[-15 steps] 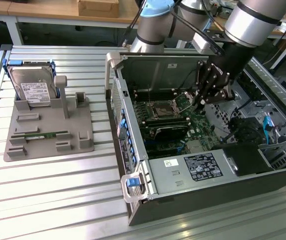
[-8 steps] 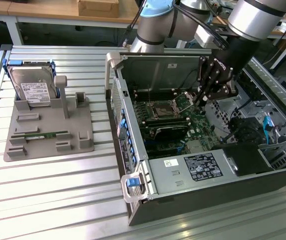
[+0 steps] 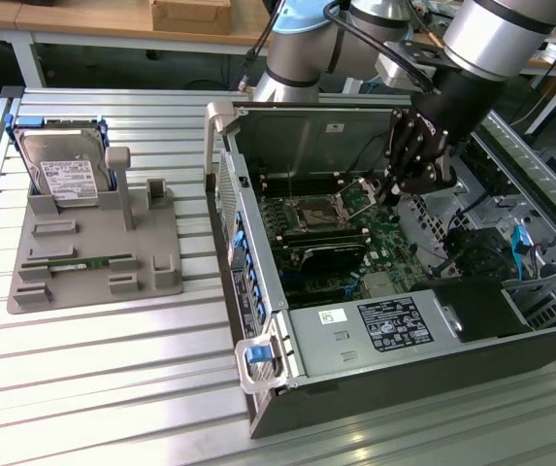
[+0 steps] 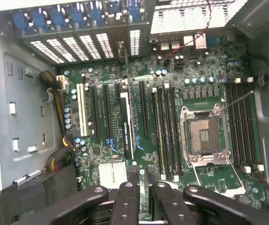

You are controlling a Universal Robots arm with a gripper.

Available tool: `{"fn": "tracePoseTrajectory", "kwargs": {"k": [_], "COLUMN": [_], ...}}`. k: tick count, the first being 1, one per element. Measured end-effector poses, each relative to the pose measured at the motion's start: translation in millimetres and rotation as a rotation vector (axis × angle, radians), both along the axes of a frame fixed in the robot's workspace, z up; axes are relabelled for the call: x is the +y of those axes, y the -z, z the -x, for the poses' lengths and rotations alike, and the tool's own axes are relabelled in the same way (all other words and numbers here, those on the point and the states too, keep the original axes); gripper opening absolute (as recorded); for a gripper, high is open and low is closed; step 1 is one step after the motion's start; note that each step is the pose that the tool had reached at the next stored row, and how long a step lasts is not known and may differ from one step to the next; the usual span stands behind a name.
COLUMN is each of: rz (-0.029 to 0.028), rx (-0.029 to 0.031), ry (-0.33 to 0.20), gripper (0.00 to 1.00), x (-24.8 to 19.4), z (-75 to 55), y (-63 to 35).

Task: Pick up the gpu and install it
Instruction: 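Press down on the gpu until it lock into place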

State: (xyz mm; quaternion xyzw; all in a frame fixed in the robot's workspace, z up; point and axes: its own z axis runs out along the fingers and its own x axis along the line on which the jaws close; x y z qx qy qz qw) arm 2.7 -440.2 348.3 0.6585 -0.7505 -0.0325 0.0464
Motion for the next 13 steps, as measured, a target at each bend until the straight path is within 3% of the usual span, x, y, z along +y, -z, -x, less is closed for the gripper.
{"fn": "tracePoseTrajectory", "kwargs": {"k": [2, 6, 13], "rz": [0.001, 0.0037, 0.0183], "rx": [-0.0001, -0.0001, -0.0013], "ry": [0.088, 0.201, 0.434], "gripper": [0.19, 0.19, 0.19], "x": [0.0, 0.0, 0.0], "z": [0.0, 0.0, 0.0], "y": [0.5, 1.1, 3.4]}}
